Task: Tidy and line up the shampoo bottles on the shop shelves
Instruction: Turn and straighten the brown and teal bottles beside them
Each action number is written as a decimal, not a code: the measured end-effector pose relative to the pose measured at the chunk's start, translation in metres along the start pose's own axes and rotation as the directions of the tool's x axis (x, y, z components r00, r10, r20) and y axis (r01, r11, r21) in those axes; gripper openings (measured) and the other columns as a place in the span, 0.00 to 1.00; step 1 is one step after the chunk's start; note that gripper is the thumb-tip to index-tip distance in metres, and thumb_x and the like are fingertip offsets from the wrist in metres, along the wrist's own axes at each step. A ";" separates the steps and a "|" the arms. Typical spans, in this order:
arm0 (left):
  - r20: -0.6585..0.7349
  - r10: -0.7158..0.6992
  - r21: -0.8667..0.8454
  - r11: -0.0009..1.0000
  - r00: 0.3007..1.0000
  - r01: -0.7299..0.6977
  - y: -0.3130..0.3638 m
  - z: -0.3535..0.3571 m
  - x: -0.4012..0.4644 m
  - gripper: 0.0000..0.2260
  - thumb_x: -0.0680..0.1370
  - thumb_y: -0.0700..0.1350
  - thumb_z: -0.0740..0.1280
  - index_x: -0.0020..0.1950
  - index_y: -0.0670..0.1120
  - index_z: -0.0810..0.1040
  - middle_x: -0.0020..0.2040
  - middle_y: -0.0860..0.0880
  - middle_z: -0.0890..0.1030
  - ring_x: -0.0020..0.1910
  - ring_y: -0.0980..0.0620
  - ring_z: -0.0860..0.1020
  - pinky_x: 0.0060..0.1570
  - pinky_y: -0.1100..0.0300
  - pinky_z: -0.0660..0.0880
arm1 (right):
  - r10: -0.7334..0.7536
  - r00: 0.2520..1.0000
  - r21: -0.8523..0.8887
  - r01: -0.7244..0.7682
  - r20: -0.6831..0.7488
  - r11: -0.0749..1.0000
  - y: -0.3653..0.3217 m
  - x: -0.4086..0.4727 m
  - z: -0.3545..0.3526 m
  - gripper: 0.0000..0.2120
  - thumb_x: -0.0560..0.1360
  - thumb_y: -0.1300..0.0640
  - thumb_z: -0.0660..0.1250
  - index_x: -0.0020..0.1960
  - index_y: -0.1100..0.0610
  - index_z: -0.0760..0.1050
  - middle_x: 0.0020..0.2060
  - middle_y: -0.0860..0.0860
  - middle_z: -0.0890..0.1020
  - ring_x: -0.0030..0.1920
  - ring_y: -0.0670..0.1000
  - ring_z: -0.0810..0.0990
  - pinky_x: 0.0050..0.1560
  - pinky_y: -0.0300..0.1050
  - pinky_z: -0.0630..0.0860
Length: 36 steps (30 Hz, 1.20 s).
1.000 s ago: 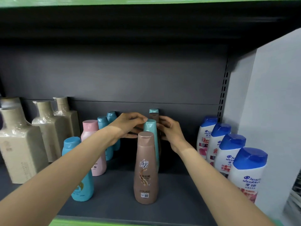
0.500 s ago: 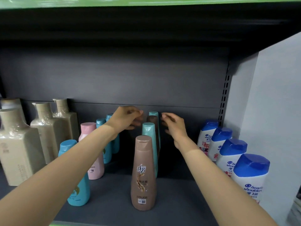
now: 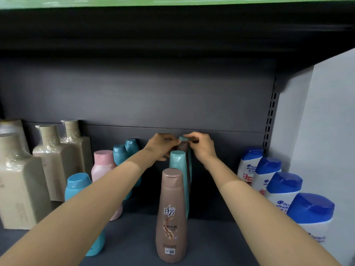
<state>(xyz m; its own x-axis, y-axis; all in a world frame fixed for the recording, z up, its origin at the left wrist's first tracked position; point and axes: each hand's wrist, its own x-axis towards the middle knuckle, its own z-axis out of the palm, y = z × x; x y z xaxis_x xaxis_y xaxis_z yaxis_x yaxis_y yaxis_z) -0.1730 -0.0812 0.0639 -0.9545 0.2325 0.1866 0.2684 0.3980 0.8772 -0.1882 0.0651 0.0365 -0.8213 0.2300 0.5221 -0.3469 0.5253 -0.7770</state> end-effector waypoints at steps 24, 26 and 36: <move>-0.222 0.343 0.117 0.939 0.913 -0.324 0.013 -0.006 -0.021 0.02 0.75 0.43 0.68 0.45 0.46 0.80 0.40 0.50 0.79 0.42 0.55 0.76 0.37 0.75 0.65 | -0.059 0.969 -0.061 0.045 -0.241 0.997 -0.050 -0.060 -0.053 0.02 0.72 0.62 0.71 0.41 0.58 0.79 0.38 0.55 0.82 0.40 0.49 0.77 0.43 0.40 0.69; -0.194 0.422 0.129 0.906 0.886 -0.404 0.018 -0.009 -0.031 0.01 0.75 0.42 0.68 0.44 0.47 0.80 0.39 0.51 0.79 0.41 0.56 0.76 0.36 0.79 0.65 | -0.050 0.974 -0.076 0.034 -0.222 0.997 -0.064 -0.070 -0.062 0.01 0.72 0.62 0.70 0.41 0.59 0.80 0.38 0.55 0.82 0.41 0.49 0.77 0.41 0.38 0.69; 0.027 0.676 0.098 0.732 0.737 -0.674 0.041 -0.010 -0.110 0.06 0.75 0.44 0.70 0.50 0.47 0.80 0.45 0.54 0.80 0.44 0.60 0.77 0.44 0.79 0.67 | -0.062 0.964 -0.114 0.033 -0.260 0.993 -0.123 -0.144 -0.100 0.10 0.73 0.62 0.69 0.37 0.49 0.79 0.37 0.45 0.82 0.41 0.47 0.80 0.49 0.49 0.78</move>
<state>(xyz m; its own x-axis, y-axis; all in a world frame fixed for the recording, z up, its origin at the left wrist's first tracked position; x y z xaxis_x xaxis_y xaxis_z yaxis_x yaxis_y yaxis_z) -0.0588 -0.0990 0.0837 -0.5185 0.4643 0.7180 0.8529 0.2213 0.4728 0.0186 0.0494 0.0922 -0.6522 0.4018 0.6429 -0.3202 0.6226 -0.7140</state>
